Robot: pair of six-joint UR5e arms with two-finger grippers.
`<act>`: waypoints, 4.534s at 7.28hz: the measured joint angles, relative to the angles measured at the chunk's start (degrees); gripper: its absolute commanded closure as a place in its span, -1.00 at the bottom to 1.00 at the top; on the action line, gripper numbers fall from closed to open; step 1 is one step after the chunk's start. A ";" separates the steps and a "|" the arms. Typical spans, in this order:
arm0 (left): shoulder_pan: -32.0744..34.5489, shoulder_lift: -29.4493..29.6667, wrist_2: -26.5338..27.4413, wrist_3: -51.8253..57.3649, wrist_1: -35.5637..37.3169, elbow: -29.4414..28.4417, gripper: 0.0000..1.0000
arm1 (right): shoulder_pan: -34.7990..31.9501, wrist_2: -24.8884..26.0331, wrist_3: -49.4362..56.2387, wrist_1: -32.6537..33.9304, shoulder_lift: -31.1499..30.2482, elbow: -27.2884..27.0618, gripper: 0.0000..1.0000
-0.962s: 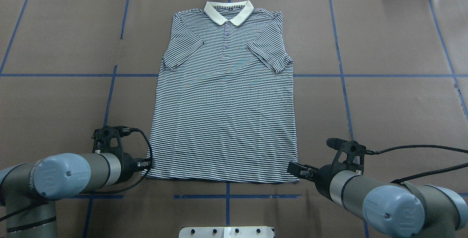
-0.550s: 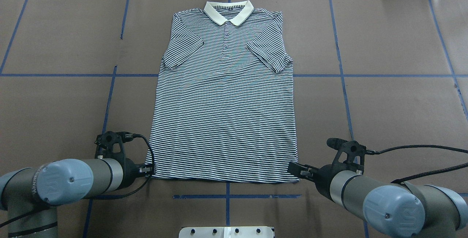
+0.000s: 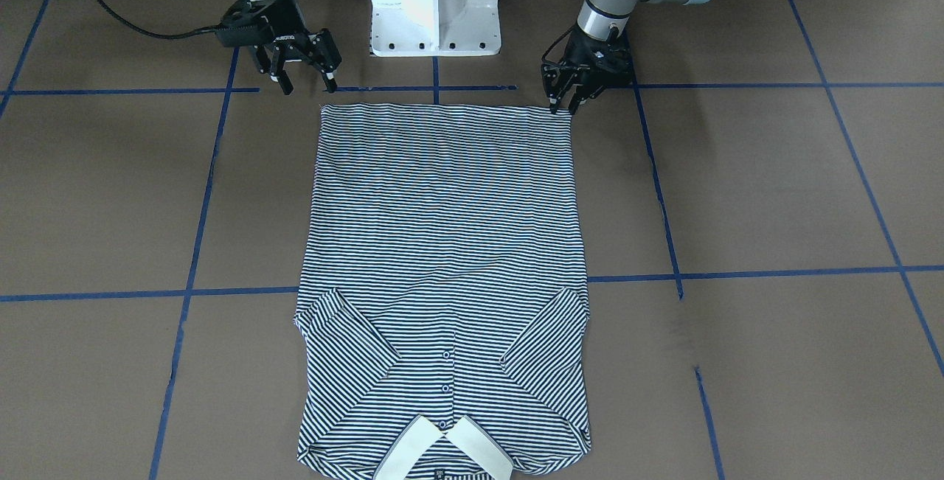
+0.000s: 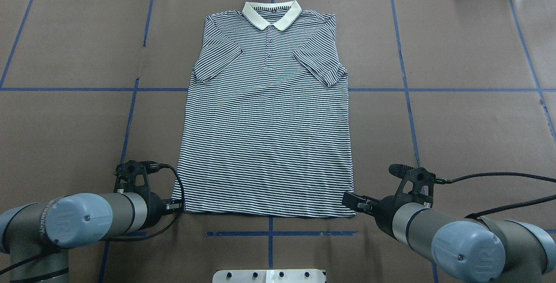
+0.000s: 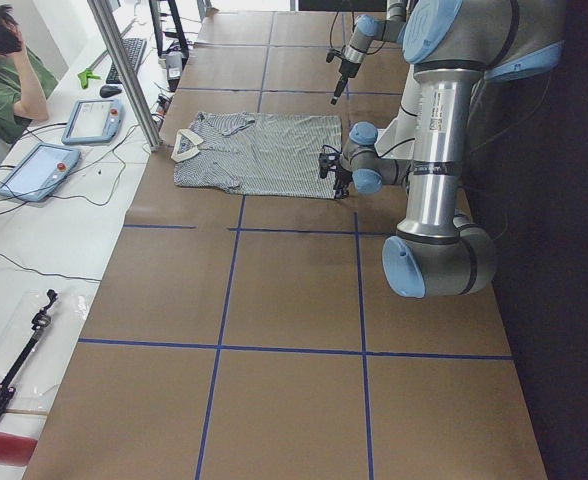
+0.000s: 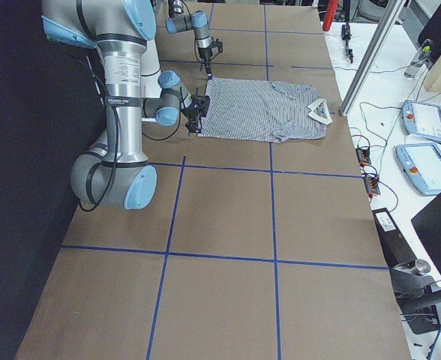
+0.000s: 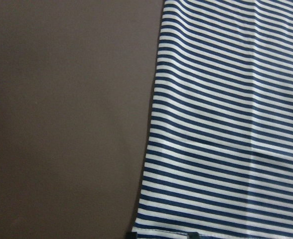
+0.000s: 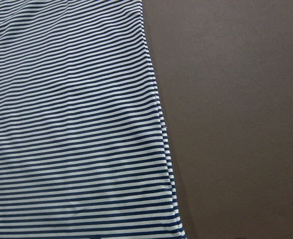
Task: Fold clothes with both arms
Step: 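Lower both grippers and pinch the hem corners of the shirt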
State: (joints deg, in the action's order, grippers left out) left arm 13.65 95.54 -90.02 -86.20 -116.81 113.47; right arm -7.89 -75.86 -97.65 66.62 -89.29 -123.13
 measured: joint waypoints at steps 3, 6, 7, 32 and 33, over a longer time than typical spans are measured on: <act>0.00 -1.13 -0.12 0.26 0.03 0.19 0.10 | 0.00 0.47 -0.08 0.00 -0.14 0.07 -0.85; -0.05 -1.48 -0.21 0.33 0.01 0.26 0.14 | 0.13 0.78 -0.09 0.00 -0.18 0.12 -0.86; -0.16 -1.23 -0.28 0.33 0.01 0.22 0.14 | 0.15 0.79 -0.07 0.00 -0.18 0.12 -0.86; -0.46 0.97 -0.86 0.69 -0.34 -0.10 1.00 | 4.34 3.60 -13.72 13.34 8.34 6.31 0.16; -0.46 0.98 -0.88 0.69 -0.34 -0.09 1.00 | 4.04 3.61 -13.59 13.35 8.33 6.41 0.16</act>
State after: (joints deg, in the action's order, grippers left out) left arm 13.18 96.52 -90.90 -85.52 -117.15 113.38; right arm -3.85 -72.25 -111.23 79.97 -80.96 -116.72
